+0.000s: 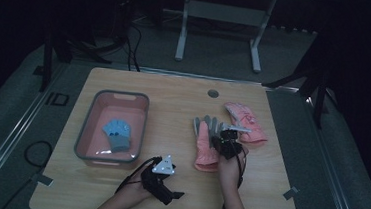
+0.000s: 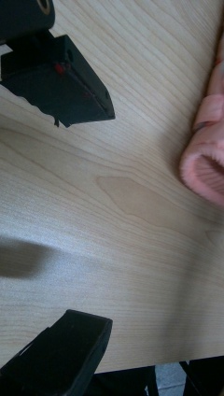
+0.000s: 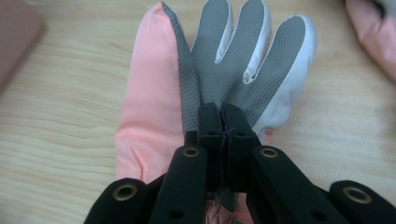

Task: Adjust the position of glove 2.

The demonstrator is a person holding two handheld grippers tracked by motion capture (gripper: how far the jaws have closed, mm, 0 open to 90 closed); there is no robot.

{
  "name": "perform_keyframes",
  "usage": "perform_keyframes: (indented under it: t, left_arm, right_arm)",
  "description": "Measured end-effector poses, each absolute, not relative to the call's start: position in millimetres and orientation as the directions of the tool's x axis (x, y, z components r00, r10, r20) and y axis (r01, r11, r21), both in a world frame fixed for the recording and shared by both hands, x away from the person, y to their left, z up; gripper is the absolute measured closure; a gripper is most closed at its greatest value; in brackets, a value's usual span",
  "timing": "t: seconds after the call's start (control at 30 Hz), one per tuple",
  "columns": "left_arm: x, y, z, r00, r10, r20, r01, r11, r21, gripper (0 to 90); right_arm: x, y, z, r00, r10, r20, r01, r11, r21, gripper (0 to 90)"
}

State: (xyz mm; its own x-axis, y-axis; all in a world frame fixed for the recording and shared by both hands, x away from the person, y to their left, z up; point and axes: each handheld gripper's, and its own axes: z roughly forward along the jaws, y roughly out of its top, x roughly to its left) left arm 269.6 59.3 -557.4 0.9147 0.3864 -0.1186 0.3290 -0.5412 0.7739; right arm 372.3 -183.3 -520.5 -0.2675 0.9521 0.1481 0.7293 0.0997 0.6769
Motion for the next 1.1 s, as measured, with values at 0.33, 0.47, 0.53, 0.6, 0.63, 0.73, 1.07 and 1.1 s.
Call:
perform_keyframes:
  t: [0.33,0.47,0.53,0.6,0.63,0.73,1.07,1.1]
  left_arm:
    - [269.9,59.7,-557.9,0.914,0.387,-0.121,0.331,-0.542,0.772,3.3]
    - [269.3,58.8,-558.5,0.916,0.385,-0.116,0.327,-0.548,0.77,3.3]
    - [269.0,59.1,-558.3,0.917,0.381,-0.118,0.327,-0.548,0.77,3.3]
    - [268.7,58.7,-558.6,0.918,0.379,-0.116,0.324,-0.55,0.77,3.3]
    - [268.8,58.4,-558.7,0.919,0.378,-0.115,0.323,-0.552,0.768,3.3]
    - [269.2,58.3,-558.9,0.919,0.377,-0.115,0.323,-0.554,0.767,3.3]
    - [269.4,58.7,-558.9,0.919,0.378,-0.116,0.323,-0.55,0.77,3.3]
    - [269.4,58.8,-558.8,0.918,0.378,-0.118,0.325,-0.55,0.77,3.3]
  right_arm:
    - [370.7,-188.1,-517.1,-0.291,0.944,0.157,0.71,0.103,0.696,71.9]
    - [368.1,-195.0,-501.9,-0.351,0.926,0.142,0.68,0.147,0.719,66.6]
    - [367.0,-200.5,-494.4,-0.392,0.911,0.129,0.649,0.175,0.74,64.0]
    - [367.4,-209.1,-486.6,-0.414,0.903,0.116,0.631,0.193,0.752,63.7]
    - [367.7,-214.4,-482.7,-0.448,0.886,0.12,0.608,0.203,0.768,62.8]
    - [369.0,-232.0,-474.7,-0.487,0.872,0.06,0.558,0.257,0.789,62.4]
    - [398.3,-293.6,-459.1,-0.481,0.877,0.011,0.542,0.287,0.79,61.7]
    - [401.9,-297.6,-458.6,-0.48,0.877,0.008,0.543,0.29,0.788,61.0]
